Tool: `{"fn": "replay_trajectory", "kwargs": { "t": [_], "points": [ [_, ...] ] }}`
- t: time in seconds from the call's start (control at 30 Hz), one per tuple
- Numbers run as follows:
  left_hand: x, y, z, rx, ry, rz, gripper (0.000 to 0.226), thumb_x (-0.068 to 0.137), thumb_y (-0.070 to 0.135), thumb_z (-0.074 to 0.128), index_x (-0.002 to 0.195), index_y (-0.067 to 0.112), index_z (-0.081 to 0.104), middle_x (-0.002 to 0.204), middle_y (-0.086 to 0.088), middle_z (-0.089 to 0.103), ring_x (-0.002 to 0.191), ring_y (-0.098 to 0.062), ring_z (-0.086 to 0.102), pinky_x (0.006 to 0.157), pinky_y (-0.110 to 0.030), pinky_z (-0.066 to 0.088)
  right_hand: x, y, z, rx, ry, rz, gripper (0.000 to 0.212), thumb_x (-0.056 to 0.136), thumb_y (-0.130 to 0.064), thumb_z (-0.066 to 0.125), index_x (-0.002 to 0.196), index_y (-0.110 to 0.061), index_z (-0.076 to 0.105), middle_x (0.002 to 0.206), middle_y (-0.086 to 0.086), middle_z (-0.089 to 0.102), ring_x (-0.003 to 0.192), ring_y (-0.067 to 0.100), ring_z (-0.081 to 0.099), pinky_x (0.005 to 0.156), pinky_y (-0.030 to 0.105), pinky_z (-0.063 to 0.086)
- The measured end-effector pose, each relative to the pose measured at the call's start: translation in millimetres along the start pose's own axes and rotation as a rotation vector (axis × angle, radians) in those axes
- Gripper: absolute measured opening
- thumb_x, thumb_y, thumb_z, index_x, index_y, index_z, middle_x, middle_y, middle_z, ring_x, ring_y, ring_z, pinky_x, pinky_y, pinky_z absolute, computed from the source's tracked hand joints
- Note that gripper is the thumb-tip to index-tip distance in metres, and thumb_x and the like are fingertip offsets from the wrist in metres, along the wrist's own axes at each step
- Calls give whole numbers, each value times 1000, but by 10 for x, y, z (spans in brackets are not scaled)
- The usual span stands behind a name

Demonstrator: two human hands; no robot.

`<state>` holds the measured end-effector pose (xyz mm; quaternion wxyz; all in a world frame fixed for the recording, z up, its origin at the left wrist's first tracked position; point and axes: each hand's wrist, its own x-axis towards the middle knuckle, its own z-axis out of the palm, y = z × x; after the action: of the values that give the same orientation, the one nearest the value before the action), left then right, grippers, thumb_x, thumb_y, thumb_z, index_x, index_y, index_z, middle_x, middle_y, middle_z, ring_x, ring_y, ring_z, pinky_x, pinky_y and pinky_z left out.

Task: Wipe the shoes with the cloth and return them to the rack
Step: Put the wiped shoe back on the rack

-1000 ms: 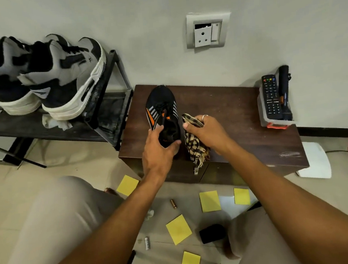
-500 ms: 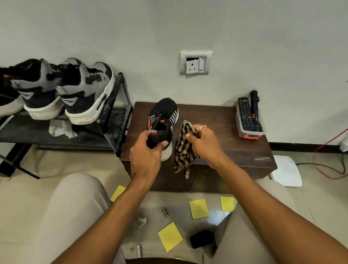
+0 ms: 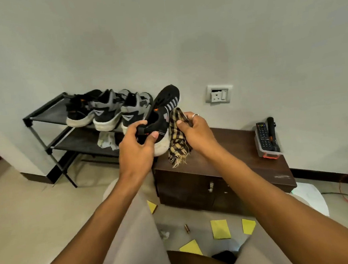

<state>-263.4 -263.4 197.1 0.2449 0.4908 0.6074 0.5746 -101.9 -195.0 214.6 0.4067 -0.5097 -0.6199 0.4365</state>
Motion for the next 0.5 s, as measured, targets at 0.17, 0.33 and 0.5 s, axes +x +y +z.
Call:
{"fn": "replay_trajectory", "kwargs": {
  "t": [0.17,0.33,0.5],
  "points": [
    [119,33,-807,31,120,20,39,95,22,70,133,26,59,109,20,66,99,11,63,92,-21,53,32,-430,648,61,-132,-66,21,104,-26,55,122,-24,66,107,-7,75,100,8,71,97,39,56],
    [275,-79,-1373,103,206,16,34,95,21,70,127,29,60,108,22,64,105,4,63,96,-28,53,79,-557,1038,72,-198,-102,17,103,-28,56,109,-37,69,104,-5,76,101,14,72,98,48,56],
    [740,-437,-2160,170,323,-2,33,94,21,70,125,27,61,111,10,67,104,-6,66,97,-36,56,293,-673,1536,12,-252,-141,19,104,-30,56,115,-34,70,99,-9,75,96,9,71,96,42,55]
  ]
}}
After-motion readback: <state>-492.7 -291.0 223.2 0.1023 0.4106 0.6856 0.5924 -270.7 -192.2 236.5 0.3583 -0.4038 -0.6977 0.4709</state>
